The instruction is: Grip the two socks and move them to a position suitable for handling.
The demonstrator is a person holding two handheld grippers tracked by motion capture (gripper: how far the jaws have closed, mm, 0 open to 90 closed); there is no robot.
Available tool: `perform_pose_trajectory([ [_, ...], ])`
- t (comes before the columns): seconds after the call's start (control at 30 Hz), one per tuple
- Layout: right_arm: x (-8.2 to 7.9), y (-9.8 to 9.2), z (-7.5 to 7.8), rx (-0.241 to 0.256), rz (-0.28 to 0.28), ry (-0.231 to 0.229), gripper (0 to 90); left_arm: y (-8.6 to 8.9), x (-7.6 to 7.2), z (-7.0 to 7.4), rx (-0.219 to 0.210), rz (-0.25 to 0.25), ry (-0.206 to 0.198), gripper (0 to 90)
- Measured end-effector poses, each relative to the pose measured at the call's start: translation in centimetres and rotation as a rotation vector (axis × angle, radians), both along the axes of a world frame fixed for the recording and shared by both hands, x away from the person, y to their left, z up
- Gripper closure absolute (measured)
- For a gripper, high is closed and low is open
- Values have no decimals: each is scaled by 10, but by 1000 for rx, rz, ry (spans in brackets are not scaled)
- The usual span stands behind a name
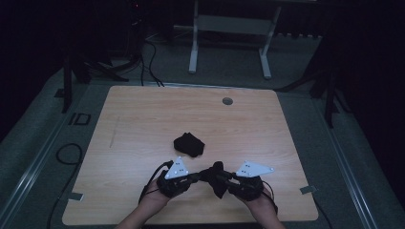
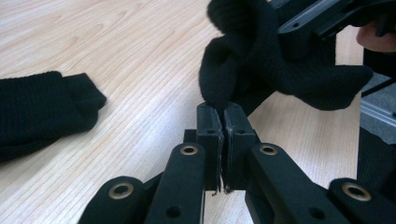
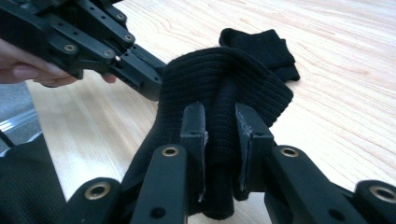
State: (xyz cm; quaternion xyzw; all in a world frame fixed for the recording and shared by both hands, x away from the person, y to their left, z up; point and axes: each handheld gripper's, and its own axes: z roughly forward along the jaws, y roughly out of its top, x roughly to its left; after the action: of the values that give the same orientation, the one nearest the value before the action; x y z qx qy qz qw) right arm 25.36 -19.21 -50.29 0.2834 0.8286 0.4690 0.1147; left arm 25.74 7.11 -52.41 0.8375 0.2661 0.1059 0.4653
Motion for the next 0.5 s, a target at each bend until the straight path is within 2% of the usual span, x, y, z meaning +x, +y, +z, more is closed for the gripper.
perform_pose_trajectory([
  [0.13,-1,0,-1,-4,-1,-4,753,0,0,-1,13,4,4,872],
  [0.3,-1,-4,1,38,15,6,750,-1,-3,-2,8,-8,7,872],
  [0.4,-1,-4,1,43,23,6,749,-2,-3,-4,9,-14,16,872],
  [0.47,-3,-3,4,65,42,-5,742,-4,-3,-6,15,-11,16,872],
  [0.5,-4,-3,6,63,32,-22,742,-5,-4,-6,12,-14,20,872],
])
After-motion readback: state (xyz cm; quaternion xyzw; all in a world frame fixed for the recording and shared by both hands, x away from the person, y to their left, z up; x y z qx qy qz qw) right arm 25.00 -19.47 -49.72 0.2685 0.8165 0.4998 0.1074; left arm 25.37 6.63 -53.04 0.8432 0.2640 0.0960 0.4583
